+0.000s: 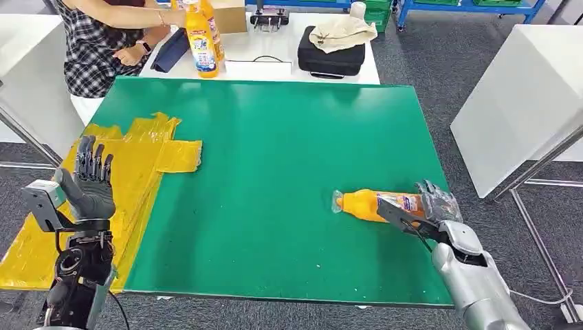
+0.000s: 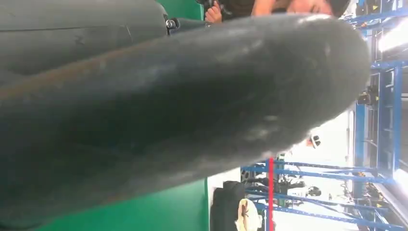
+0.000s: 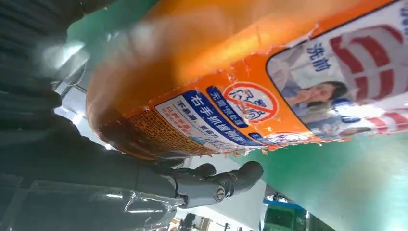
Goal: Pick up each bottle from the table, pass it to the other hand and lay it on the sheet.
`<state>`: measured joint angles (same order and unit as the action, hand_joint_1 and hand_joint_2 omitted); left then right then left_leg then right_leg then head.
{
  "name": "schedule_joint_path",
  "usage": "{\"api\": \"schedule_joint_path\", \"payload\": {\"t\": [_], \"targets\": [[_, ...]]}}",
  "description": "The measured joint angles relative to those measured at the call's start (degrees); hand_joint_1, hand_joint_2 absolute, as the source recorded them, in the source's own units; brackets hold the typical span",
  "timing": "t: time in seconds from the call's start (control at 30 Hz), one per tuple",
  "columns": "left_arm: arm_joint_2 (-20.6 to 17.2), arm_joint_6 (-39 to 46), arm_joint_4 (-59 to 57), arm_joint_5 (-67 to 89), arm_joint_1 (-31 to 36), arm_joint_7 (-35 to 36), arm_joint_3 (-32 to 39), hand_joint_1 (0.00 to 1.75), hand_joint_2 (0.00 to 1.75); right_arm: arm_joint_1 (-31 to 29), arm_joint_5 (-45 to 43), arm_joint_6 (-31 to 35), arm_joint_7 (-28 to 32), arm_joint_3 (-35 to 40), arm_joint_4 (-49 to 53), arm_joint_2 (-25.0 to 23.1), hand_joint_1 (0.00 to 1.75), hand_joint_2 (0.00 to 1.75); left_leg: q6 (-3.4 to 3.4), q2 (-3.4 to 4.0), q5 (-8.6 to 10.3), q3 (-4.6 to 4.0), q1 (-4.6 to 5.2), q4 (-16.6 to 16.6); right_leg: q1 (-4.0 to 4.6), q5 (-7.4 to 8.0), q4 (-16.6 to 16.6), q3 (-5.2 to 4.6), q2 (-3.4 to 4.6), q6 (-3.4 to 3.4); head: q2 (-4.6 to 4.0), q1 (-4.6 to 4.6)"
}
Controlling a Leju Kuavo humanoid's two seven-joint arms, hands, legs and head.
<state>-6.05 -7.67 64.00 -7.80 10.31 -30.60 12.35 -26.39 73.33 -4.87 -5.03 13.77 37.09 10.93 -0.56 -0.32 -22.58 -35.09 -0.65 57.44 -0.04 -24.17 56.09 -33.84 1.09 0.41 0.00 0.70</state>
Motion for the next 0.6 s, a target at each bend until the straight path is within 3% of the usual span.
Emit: {"api": "schedule_joint_path", "payload": {"t": [0.23,0.27,0.3,0.6], "targets": [[0.00,0.48,0.22,-0.79,-0.03,0.59,0.39,0.00,0.00,-2.34,0.46,0.00,1.07,0.81,-3.04,-0.83,0.00,1.75,0.05,0.17,0.05,0.03,-0.02,-0.01,0.02,0.14,0.01,0.00,0.25,-0.07,0.00,0.00],[0.02,0.55,0.31,-0.88,-0.03,0.74,0.52,0.00,0.00,-2.92,0.59,-0.11,1.12,1.14,-3.81,-1.23,1.64,1.75,0.05,0.24,0.05,0.06,-0.02,-0.02,0.03,0.16,0.01,-0.01,0.33,-0.10,0.00,-0.02],[0.02,0.70,0.37,-0.96,-0.03,0.94,0.57,0.00,0.00,-3.50,0.77,-0.26,1.12,1.49,-4.57,-1.53,1.75,1.75,0.06,0.33,0.05,0.08,-0.02,-0.02,0.03,0.18,0.01,0.00,0.42,-0.09,0.00,-0.02],[0.52,1.66,0.72,-1.11,-0.10,1.22,0.83,0.00,0.00,-7.14,-1.12,-4.97,3.13,2.25,-10.10,-4.28,1.75,1.75,0.12,0.45,0.17,0.15,-0.07,-0.03,0.06,0.30,0.00,-0.03,0.65,-0.11,0.00,-0.04]]}}
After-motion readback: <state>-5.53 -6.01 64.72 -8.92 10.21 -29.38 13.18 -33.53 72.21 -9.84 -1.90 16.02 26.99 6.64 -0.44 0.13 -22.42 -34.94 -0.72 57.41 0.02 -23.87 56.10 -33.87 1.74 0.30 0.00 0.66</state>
